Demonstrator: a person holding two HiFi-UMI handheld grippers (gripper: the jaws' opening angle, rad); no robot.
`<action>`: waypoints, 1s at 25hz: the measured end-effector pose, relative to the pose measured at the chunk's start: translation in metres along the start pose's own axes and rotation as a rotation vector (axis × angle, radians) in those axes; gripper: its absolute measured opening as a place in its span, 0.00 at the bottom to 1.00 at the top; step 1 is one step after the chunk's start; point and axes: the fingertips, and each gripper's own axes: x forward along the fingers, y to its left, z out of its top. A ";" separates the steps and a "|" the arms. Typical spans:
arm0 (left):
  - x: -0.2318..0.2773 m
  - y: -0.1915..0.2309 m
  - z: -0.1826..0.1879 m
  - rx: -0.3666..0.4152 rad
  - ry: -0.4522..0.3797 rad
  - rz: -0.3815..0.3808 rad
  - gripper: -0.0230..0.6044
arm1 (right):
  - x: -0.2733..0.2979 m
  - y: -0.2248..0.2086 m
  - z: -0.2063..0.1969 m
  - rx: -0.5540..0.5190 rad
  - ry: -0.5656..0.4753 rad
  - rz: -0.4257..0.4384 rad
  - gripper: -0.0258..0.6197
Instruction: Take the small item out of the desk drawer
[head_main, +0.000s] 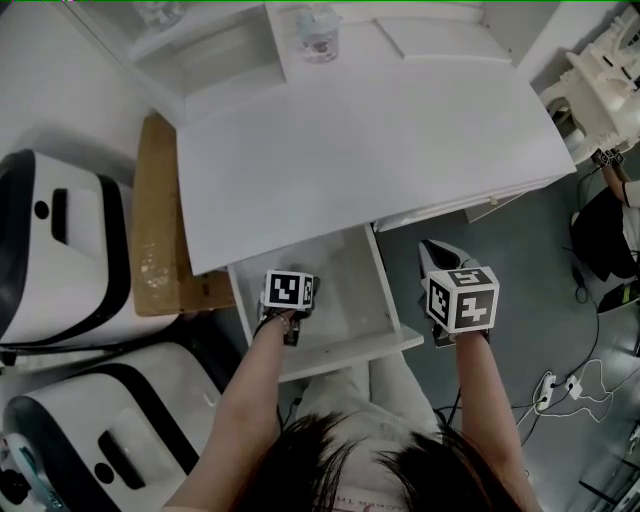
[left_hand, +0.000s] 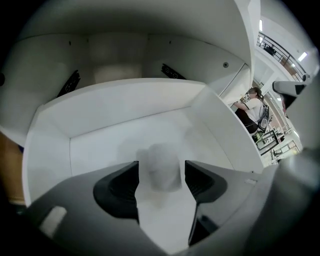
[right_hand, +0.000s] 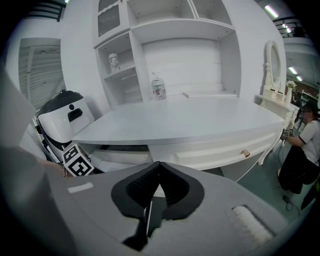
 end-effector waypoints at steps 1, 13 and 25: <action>0.002 0.002 0.000 -0.003 -0.001 0.005 0.52 | 0.001 0.000 0.000 -0.002 -0.002 0.002 0.04; 0.006 0.007 0.001 0.048 0.006 0.052 0.35 | 0.003 -0.001 -0.003 -0.006 0.005 0.003 0.04; -0.017 -0.009 0.006 0.039 0.008 0.030 0.34 | -0.009 0.006 0.007 -0.015 0.027 0.023 0.04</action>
